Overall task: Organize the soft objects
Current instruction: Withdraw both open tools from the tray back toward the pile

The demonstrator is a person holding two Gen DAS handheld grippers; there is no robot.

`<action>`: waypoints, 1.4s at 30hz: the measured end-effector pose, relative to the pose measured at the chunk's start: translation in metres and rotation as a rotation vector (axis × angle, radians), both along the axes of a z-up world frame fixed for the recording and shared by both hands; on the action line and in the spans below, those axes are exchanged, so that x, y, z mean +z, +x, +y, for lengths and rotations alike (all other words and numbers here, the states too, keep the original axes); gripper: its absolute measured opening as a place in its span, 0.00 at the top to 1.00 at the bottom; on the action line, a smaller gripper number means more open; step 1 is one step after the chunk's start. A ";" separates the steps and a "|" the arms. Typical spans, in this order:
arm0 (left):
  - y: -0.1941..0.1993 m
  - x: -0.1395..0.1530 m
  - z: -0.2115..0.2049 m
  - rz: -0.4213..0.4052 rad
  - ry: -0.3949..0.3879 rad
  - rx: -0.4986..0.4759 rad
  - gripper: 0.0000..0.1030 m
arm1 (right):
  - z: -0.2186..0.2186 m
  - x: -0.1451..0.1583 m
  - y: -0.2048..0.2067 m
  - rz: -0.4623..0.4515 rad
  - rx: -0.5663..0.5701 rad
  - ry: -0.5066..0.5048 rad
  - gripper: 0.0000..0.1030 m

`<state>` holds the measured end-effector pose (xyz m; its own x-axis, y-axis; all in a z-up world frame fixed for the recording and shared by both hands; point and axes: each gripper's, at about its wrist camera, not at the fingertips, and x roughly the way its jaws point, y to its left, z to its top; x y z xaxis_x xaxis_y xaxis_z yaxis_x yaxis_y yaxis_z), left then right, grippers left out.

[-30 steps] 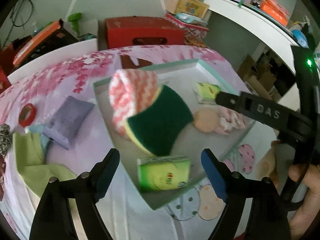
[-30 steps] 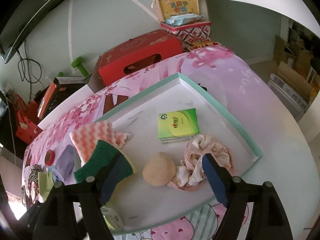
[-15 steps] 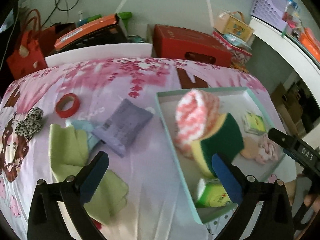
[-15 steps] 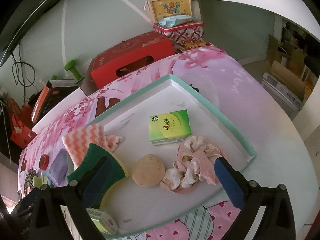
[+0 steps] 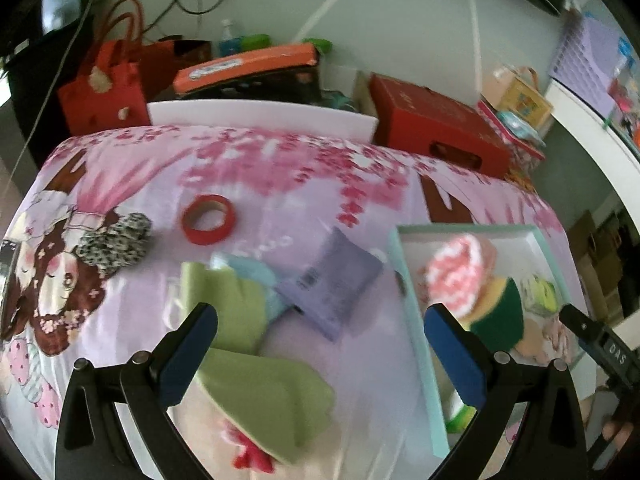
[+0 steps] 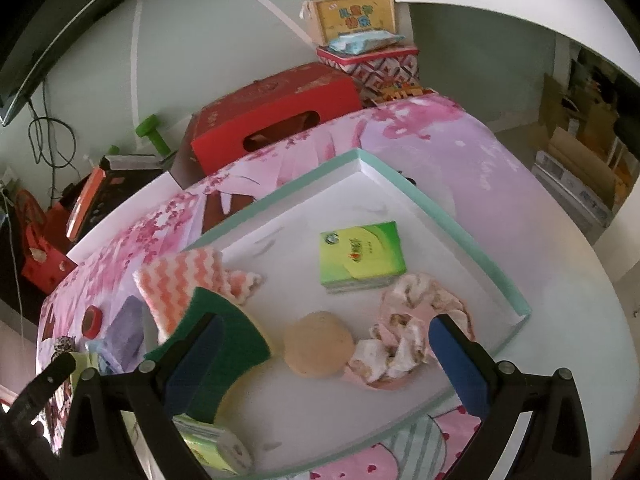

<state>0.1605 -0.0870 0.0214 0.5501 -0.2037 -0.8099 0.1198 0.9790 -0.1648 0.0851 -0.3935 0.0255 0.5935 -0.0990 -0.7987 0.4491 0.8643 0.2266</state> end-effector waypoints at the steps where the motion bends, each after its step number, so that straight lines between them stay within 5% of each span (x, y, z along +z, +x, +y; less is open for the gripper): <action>1: 0.002 0.002 0.007 -0.005 -0.003 0.015 0.00 | 0.003 0.002 0.001 -0.011 0.002 -0.003 0.00; 15: 0.016 0.020 0.088 -0.063 -0.015 0.220 0.00 | 0.065 0.025 0.028 -0.167 0.110 0.037 0.00; 31: 0.028 0.006 0.177 0.005 -0.059 0.407 0.00 | 0.182 0.016 0.069 -0.187 0.366 0.029 0.00; 42: 0.059 -0.026 0.202 0.089 -0.106 0.439 0.00 | 0.253 -0.004 0.092 -0.143 0.538 -0.036 0.00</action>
<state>0.2192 0.1154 -0.0050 0.5324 -0.0508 -0.8449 -0.3217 0.9112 -0.2574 0.1772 -0.1406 0.0218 0.6704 0.2223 -0.7080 -0.0903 0.9714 0.2195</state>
